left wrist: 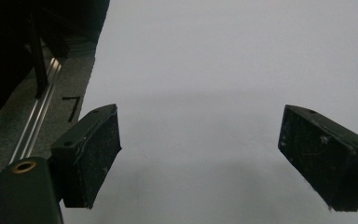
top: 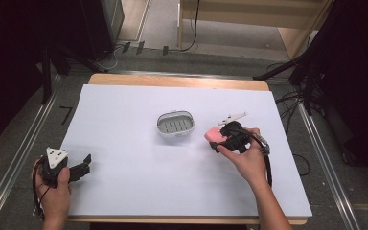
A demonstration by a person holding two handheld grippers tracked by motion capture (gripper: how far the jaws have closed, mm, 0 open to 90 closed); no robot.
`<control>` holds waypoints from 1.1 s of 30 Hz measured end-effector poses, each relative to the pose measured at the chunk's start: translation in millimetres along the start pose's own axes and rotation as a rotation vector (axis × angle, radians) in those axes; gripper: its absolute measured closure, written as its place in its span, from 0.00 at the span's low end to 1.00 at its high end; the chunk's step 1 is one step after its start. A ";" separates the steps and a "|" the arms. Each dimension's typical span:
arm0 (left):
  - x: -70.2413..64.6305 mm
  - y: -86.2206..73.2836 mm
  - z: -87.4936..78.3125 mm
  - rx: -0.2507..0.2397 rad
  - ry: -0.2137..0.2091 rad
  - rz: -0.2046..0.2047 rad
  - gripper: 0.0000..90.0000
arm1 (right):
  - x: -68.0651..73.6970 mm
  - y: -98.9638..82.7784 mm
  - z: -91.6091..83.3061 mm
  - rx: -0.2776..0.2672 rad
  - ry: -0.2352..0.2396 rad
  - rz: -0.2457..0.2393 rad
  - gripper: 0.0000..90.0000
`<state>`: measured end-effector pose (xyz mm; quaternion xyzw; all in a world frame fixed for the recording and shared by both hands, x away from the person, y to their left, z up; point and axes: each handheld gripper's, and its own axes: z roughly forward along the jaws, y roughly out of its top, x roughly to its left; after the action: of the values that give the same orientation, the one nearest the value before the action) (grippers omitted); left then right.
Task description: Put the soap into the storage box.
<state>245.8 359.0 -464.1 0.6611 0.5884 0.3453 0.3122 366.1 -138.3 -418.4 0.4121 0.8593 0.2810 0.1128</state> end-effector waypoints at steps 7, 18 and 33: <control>0.4 -0.3 -0.1 -0.008 -0.007 -0.004 0.15 | 1.0 24.1 2.8 -0.027 0.053 -0.081 0.43; 0.7 0.0 -0.1 0.000 -0.005 -0.001 0.15 | 5.5 47.8 9.6 -0.066 0.133 -0.175 0.43; 1.0 0.1 0.2 0.003 -0.008 -0.009 0.15 | 12.5 84.0 27.6 -0.071 0.214 -0.327 0.43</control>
<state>246.1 359.9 -464.0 0.6602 0.5907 0.3403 0.3153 424.1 -75.6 -392.1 0.2307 0.9115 0.3313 0.0792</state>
